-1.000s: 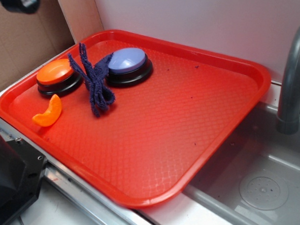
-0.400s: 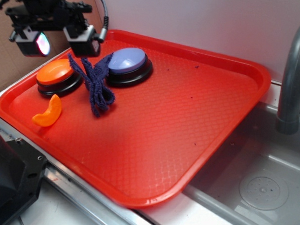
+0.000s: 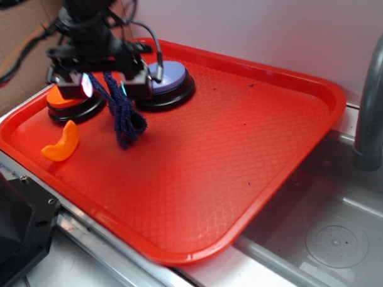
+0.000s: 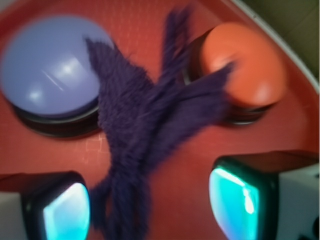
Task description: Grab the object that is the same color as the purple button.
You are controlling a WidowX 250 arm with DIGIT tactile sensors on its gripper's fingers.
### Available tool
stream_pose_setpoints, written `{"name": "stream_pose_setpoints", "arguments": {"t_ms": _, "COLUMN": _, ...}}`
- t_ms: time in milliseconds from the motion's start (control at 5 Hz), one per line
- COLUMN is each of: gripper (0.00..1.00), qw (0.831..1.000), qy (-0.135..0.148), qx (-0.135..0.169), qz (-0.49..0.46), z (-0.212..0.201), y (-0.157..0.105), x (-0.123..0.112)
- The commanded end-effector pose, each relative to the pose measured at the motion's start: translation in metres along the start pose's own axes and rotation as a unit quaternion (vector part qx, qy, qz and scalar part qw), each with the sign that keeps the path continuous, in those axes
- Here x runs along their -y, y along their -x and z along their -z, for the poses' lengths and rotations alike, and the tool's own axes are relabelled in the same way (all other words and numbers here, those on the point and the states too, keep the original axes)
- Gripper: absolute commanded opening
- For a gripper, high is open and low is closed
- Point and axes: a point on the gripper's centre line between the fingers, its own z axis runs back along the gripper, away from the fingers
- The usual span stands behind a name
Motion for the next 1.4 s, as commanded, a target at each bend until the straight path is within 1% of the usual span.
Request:
{"name": "stream_pose_setpoints", "arguments": {"t_ms": 0, "gripper": 1.0, "qw": 0.999, "qy": 0.027, "qx": 0.006, "qz": -0.025, "z": 0.025, "y": -0.011, "x": -0.002}}
{"name": "stream_pose_setpoints", "arguments": {"t_ms": 200, "gripper": 0.03, "qw": 0.999, "qy": 0.025, "qx": 0.004, "qz": -0.029, "z": 0.029, "y": -0.008, "x": -0.004}}
{"name": "stream_pose_setpoints", "arguments": {"t_ms": 400, "gripper": 0.0, "qw": 0.999, "qy": 0.033, "qx": 0.004, "qz": -0.031, "z": 0.026, "y": -0.006, "x": -0.006}}
{"name": "stream_pose_setpoints", "arguments": {"t_ms": 600, "gripper": 0.0, "qw": 0.999, "qy": 0.041, "qx": 0.01, "qz": -0.008, "z": 0.015, "y": -0.005, "x": -0.006}}
{"name": "stream_pose_setpoints", "arguments": {"t_ms": 800, "gripper": 0.0, "qw": 0.996, "qy": 0.068, "qx": 0.008, "qz": 0.052, "z": -0.009, "y": -0.003, "x": -0.003}}
{"name": "stream_pose_setpoints", "arguments": {"t_ms": 1000, "gripper": 0.0, "qw": 0.987, "qy": 0.1, "qx": -0.017, "qz": 0.128, "z": -0.046, "y": 0.002, "x": -0.002}}
{"name": "stream_pose_setpoints", "arguments": {"t_ms": 1200, "gripper": 0.0, "qw": 0.978, "qy": 0.118, "qx": -0.037, "qz": 0.166, "z": -0.068, "y": 0.008, "x": -0.007}}
